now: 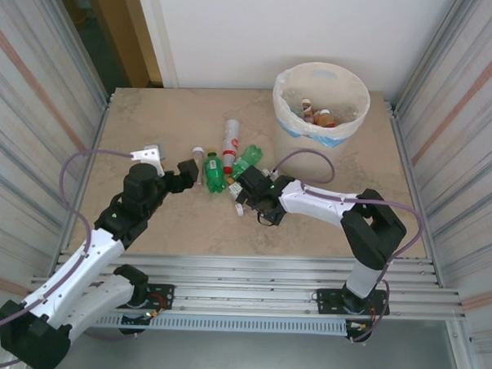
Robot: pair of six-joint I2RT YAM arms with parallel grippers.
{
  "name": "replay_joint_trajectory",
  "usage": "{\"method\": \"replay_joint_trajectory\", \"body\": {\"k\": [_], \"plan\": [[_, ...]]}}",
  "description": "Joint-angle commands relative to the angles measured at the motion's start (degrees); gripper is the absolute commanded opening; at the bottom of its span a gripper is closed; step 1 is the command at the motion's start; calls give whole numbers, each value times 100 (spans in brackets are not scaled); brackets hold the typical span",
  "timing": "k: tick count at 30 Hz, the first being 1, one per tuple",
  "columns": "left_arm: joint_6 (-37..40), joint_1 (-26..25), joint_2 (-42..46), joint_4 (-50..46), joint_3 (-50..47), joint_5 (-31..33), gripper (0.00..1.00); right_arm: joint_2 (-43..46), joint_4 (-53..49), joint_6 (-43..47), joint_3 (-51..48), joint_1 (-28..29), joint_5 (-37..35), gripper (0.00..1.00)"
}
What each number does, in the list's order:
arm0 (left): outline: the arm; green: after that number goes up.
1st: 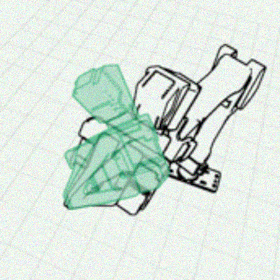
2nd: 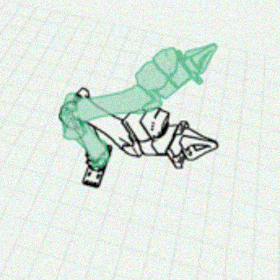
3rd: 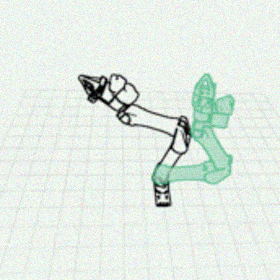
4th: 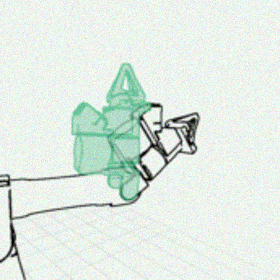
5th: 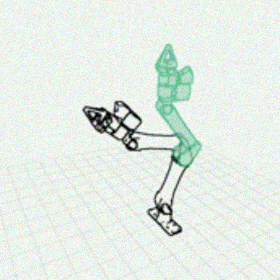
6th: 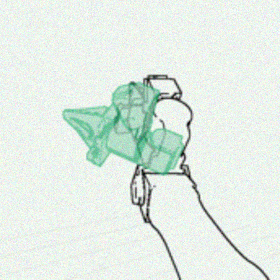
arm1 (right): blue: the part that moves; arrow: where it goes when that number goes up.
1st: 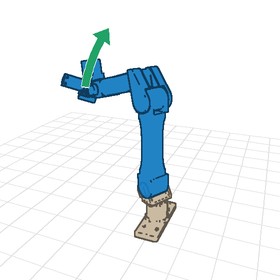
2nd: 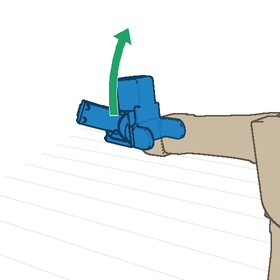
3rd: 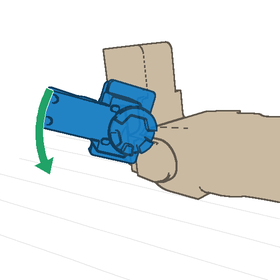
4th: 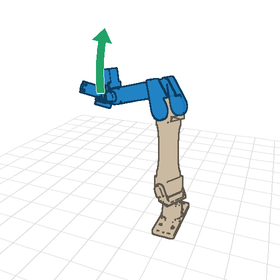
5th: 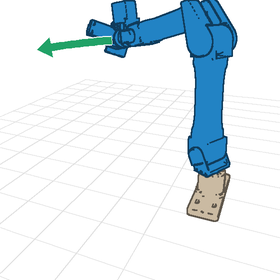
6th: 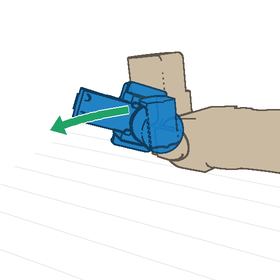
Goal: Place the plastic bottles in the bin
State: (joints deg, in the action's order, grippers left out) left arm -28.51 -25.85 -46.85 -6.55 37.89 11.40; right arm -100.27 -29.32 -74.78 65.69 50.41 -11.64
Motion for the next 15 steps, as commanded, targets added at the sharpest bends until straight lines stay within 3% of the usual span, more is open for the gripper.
{"method": "replay_joint_trajectory", "body": {"k": [1, 15], "plan": [[27, 34, -39, 152, -32, 12, 99, -176, 24, 130, 136, -57, 65, 98], [34, 36, -149, 149, 85, -13, 99, 52, -401, 668, -145, -151, 91, 96]]}}
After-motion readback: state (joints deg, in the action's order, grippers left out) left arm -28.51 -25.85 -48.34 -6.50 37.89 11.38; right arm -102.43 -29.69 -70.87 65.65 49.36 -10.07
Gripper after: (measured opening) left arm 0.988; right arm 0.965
